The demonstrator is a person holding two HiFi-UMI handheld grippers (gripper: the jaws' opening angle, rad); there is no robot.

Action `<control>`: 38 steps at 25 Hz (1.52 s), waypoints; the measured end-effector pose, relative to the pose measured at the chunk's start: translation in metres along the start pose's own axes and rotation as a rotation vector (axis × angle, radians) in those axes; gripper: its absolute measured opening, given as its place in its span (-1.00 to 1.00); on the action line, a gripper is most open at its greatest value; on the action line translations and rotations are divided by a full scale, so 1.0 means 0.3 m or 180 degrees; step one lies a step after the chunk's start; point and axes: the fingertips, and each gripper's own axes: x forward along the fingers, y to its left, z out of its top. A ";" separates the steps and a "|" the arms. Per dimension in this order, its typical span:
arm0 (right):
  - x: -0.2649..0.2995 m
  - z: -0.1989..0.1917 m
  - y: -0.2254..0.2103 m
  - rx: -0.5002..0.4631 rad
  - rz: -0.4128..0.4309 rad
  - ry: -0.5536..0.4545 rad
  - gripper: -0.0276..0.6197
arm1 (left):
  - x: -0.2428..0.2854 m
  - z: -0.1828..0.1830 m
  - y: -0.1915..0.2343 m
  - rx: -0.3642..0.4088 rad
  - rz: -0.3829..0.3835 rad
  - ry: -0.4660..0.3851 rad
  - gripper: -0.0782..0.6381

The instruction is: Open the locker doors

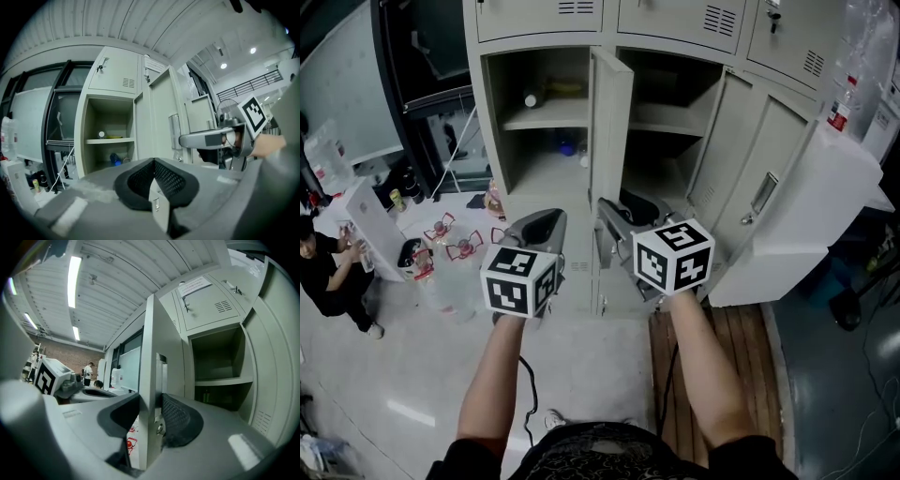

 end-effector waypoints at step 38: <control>-0.207 -0.061 -0.103 0.0076 -0.0035 -0.0084 -0.61 | -0.021 -0.030 -0.168 0.0107 0.0375 0.0198 -0.78</control>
